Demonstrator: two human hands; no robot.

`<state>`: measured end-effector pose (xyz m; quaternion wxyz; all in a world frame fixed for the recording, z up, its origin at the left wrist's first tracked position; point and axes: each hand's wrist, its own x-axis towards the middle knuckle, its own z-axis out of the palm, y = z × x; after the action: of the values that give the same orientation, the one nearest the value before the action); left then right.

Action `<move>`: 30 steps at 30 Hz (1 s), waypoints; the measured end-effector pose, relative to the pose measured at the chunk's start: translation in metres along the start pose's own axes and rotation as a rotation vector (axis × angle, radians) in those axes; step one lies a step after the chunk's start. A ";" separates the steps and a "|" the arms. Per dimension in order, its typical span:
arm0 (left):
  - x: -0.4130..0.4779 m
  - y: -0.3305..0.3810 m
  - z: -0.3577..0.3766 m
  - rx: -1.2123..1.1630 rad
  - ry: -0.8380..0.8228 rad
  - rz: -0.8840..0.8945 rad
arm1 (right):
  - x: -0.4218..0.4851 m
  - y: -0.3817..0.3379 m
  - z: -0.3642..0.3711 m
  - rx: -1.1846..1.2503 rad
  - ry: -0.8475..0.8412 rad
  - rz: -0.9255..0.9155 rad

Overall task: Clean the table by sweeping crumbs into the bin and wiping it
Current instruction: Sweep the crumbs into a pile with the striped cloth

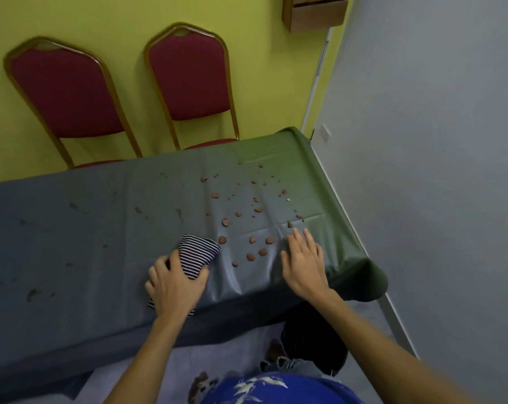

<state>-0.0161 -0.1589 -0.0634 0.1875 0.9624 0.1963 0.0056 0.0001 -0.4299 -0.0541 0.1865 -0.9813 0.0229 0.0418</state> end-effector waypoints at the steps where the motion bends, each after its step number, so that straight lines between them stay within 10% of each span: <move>1: -0.001 0.000 0.002 0.003 0.022 0.021 | 0.004 0.009 -0.004 0.000 -0.009 -0.011; 15: -0.016 0.085 0.013 -0.283 -0.263 -0.047 | 0.023 0.027 0.015 0.034 -0.026 -0.007; 30: 0.038 0.060 0.005 -0.026 -0.048 -0.139 | 0.028 -0.007 0.020 -0.034 -0.014 -0.063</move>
<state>0.0420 -0.1978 -0.0488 0.2046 0.9438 0.2579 -0.0279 0.0274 -0.4171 -0.0730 0.1713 -0.9842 -0.0102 0.0432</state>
